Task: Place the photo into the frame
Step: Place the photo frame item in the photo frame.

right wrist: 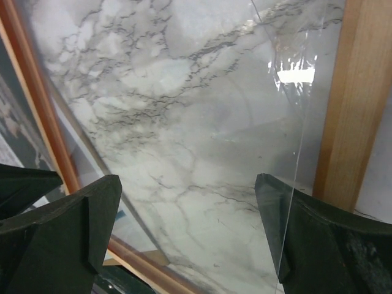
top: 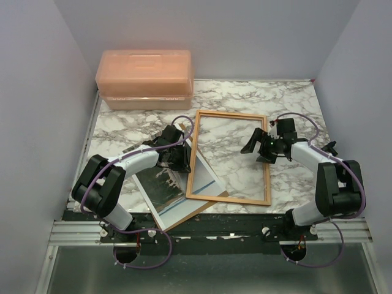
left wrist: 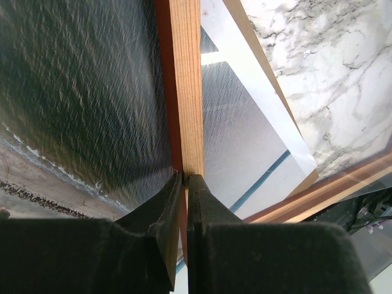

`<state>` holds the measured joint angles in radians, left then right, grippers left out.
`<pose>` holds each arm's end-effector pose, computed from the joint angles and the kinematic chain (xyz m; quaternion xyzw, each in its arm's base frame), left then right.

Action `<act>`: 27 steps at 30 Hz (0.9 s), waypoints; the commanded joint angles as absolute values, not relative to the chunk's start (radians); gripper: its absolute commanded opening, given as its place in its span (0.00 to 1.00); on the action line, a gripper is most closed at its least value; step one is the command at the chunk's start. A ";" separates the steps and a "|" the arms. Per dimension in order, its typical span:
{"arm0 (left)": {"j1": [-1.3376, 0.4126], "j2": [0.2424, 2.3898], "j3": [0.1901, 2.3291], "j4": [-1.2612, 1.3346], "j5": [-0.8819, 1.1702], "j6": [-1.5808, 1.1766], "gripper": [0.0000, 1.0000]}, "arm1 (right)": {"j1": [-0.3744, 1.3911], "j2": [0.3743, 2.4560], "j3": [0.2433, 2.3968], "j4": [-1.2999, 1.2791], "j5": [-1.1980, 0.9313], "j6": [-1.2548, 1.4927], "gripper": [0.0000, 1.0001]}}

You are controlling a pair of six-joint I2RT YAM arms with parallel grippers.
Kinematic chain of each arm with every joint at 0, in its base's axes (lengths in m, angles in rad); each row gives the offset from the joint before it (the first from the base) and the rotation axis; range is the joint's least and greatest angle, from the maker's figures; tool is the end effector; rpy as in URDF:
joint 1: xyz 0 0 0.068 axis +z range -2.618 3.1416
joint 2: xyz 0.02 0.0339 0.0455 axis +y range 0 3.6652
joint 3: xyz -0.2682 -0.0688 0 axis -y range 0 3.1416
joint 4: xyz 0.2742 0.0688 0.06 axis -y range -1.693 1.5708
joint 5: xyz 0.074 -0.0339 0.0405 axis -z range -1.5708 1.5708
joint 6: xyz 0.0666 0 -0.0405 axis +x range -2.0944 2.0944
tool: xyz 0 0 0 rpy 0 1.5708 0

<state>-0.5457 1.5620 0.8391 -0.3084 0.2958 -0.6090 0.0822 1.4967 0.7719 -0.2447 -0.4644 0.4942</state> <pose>0.2752 -0.1898 0.1271 0.0091 0.9541 -0.2629 0.1433 0.3172 0.0561 0.1340 0.1234 0.9238 0.2926 0.2138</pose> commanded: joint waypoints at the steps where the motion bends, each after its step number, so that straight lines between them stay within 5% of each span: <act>1: -0.561 1.613 0.815 -0.345 0.201 -0.574 0.10 | 0.109 1.507 0.803 -0.317 -0.314 0.471 1.00; 22: -0.563 1.545 0.808 -0.335 0.199 -0.582 0.10 | 0.152 1.383 0.844 -0.433 -0.085 0.466 1.00; 27: -0.563 1.464 0.769 -0.289 0.204 -0.607 0.22 | 0.151 1.376 0.840 -0.440 -0.067 0.469 1.00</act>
